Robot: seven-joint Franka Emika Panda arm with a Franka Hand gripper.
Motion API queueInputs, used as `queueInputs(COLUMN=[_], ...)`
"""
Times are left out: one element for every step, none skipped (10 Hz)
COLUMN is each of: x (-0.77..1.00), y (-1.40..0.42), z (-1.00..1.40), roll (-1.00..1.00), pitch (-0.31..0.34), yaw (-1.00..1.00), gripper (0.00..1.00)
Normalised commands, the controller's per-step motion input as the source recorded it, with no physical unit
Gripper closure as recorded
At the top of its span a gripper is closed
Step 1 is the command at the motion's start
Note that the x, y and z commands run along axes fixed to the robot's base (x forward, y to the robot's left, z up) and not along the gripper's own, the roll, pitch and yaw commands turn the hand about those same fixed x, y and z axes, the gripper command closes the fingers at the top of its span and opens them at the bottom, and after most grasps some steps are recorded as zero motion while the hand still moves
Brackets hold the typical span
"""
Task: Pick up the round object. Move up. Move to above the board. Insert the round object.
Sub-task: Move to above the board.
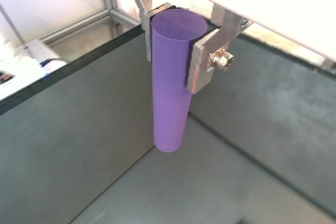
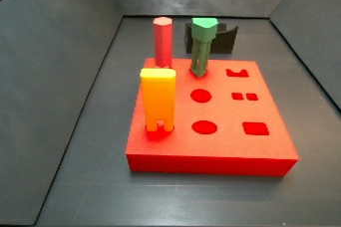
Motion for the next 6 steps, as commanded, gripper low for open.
queueInputs(x=[0.25, 0.26, 0.26, 0.27, 0.28, 0.28], y=[-1.00, -1.00, -1.00, -1.00, -1.00, -1.00], z=[0.03, 0.03, 0.03, 0.03, 0.03, 0.03], roll=[-0.01, 0.00, -0.01, 0.00, -0.01, -0.01], pitch=[0.071, 0.074, 0.078, 0.087, 0.089, 0.093], yaw=[0.00, 0.01, 0.00, 0.00, 0.01, 0.01], gripper=[1.00, 1.00, 1.00, 1.00, 1.00, 1.00])
